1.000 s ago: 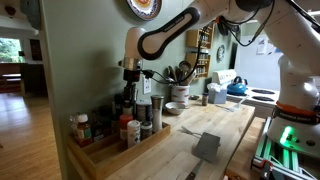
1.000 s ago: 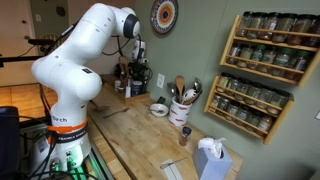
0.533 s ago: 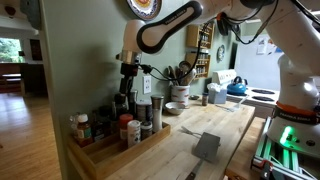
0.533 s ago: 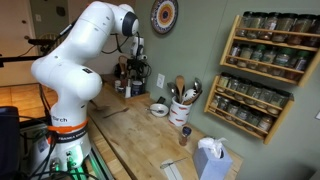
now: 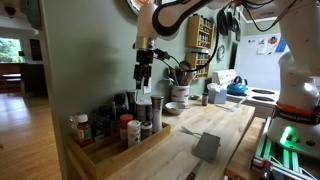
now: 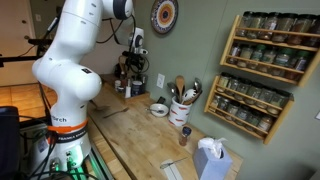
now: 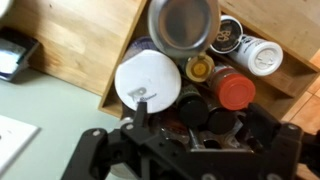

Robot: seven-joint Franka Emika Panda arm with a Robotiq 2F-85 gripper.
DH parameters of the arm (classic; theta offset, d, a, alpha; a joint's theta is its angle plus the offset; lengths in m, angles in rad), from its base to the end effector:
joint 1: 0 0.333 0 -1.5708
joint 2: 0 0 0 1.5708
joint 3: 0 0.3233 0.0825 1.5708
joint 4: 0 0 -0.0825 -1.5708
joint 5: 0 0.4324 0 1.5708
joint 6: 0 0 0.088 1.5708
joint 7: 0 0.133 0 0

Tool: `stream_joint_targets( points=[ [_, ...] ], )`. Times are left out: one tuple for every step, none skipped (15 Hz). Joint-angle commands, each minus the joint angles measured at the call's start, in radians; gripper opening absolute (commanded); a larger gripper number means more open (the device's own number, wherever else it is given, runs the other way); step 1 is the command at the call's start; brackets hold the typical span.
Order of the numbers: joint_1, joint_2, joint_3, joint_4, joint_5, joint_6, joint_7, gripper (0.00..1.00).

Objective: Put the bottle in the box

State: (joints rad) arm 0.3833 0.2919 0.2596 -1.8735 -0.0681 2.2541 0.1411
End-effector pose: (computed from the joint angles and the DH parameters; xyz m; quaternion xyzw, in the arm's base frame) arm 0.5469 0.3974 0.3264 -0.9641 -0.2606 -0.0424 0.0275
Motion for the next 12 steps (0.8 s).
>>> stream_joint_targets(
  points=[
    [-0.027,-0.172,-0.031,-0.191,-0.011,-0.036,0.131,1.00],
    [-0.038,-0.203,-0.038,-0.228,-0.015,-0.055,0.161,1.00],
    [-0.049,-0.239,-0.043,-0.268,-0.021,-0.053,0.183,1.00],
    [-0.064,-0.270,-0.045,-0.307,-0.016,-0.046,0.182,1.00],
    [-0.076,-0.296,-0.046,-0.336,-0.012,-0.057,0.190,1.00],
    [-0.088,-0.323,-0.047,-0.372,-0.012,-0.041,0.189,1.00],
    [-0.097,-0.348,-0.045,-0.402,-0.023,-0.018,0.173,1.00],
    [-0.097,-0.266,-0.035,-0.304,-0.008,-0.049,0.159,1.00],
    [-0.104,-0.282,-0.035,-0.321,-0.008,-0.048,0.157,1.00],
    [-0.105,-0.284,-0.035,-0.319,-0.008,-0.048,0.156,1.00],
    [-0.105,-0.282,-0.033,-0.316,-0.008,-0.048,0.156,1.00],
    [-0.104,-0.278,-0.032,-0.311,-0.008,-0.048,0.156,1.00]
  ],
)
